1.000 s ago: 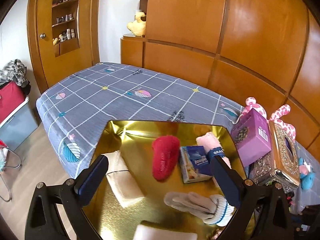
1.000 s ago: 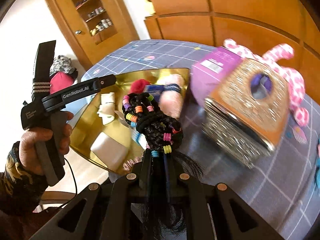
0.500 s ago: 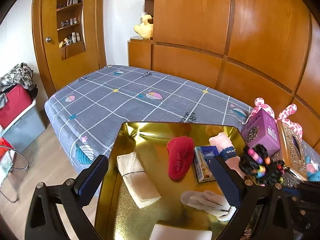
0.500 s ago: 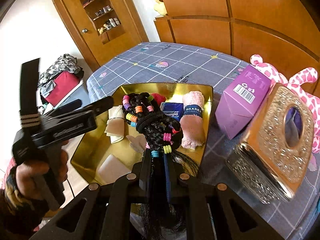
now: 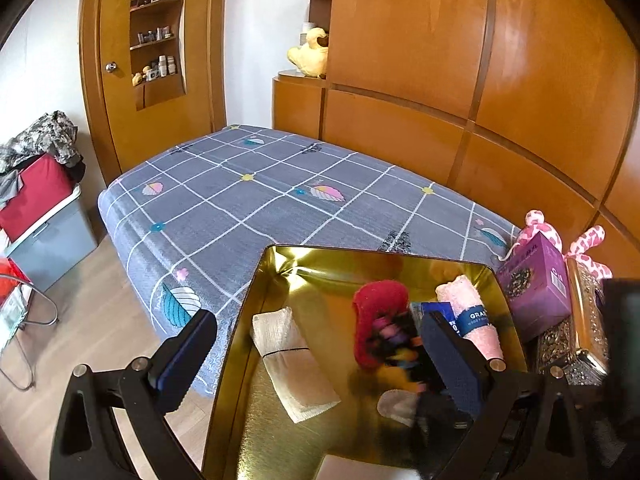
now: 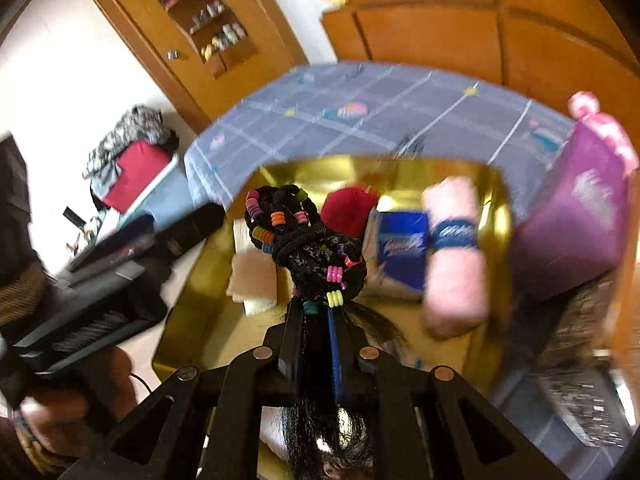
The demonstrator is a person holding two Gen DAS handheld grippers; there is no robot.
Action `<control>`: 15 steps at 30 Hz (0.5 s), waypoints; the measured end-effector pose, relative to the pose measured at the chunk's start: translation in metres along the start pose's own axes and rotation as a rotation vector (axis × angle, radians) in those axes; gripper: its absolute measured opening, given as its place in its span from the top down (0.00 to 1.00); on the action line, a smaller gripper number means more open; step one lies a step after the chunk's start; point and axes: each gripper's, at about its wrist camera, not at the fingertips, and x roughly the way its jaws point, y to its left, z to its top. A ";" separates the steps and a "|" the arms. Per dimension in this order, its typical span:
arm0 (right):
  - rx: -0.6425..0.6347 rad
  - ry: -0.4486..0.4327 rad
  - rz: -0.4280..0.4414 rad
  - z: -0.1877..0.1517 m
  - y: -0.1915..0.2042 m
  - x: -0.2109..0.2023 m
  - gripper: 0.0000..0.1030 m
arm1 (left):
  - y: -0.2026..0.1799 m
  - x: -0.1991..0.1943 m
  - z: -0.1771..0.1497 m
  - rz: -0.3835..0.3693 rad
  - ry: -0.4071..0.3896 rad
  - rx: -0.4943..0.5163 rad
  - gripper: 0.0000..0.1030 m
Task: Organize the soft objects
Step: 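Lower the hair wig into the gold tray and open the right tool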
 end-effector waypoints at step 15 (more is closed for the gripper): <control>-0.021 0.039 -0.107 -0.003 -0.011 0.038 0.80 | 0.001 -0.006 0.003 -0.013 -0.007 -0.024 0.01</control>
